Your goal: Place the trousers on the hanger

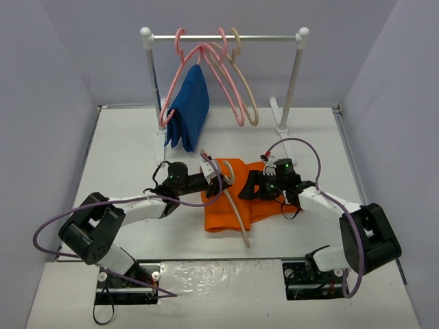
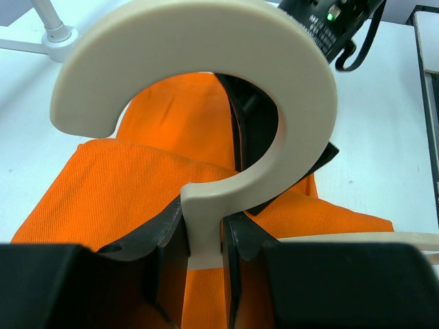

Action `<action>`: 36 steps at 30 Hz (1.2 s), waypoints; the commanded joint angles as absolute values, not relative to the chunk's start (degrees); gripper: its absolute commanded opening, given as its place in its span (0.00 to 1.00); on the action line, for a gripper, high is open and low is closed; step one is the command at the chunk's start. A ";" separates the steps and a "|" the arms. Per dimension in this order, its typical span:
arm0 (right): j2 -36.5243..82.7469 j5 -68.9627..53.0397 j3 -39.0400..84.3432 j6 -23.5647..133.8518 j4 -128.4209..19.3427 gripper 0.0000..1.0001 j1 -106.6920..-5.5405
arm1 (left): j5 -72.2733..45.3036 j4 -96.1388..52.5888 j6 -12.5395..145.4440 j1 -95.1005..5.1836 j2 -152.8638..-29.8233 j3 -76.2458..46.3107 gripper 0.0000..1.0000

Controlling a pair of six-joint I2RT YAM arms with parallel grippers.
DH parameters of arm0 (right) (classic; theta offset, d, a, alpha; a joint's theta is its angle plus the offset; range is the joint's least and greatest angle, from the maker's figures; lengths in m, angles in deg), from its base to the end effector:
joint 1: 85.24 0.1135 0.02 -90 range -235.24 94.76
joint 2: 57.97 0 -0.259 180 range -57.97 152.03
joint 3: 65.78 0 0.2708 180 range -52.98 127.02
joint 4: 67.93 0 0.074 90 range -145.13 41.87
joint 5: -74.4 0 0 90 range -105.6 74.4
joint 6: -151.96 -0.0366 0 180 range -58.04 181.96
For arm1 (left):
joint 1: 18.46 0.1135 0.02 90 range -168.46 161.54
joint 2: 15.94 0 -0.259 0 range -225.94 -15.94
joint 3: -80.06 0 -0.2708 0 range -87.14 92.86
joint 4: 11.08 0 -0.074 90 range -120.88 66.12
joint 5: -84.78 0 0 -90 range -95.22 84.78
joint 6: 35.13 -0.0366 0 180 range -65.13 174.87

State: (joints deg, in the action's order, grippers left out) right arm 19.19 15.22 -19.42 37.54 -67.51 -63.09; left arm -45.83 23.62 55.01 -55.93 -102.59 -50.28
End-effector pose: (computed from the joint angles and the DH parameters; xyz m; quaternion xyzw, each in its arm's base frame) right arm 0.2571 0.1249 0.1727 -0.1137 0.8424 0.3997 0.3431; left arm 0.2418 -0.2153 0.2051 0.4442 0.5638 -0.4463 0.5344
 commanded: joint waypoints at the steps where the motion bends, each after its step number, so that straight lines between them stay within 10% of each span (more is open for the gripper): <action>1: 21.95 20.04 -20.68 36.54 -76.87 0.73 -63.20 | -48.20 30.23 55.24 -55.37 -100.77 -49.29 0.00; 15: 25.71 21.48 -18.86 34.53 -82.99 0.40 -56.56 | -49.44 33.09 56.90 -54.93 -101.80 -50.32 0.00; 20: 23.64 18.11 -15.10 35.23 -78.55 0.00 -54.11 | -49.96 35.94 58.23 -54.03 -100.67 -52.26 0.00; 36: 17.04 15.84 10.17 32.03 -57.26 0.00 -48.85 | -53.40 44.52 64.33 -48.55 -87.71 -58.26 0.00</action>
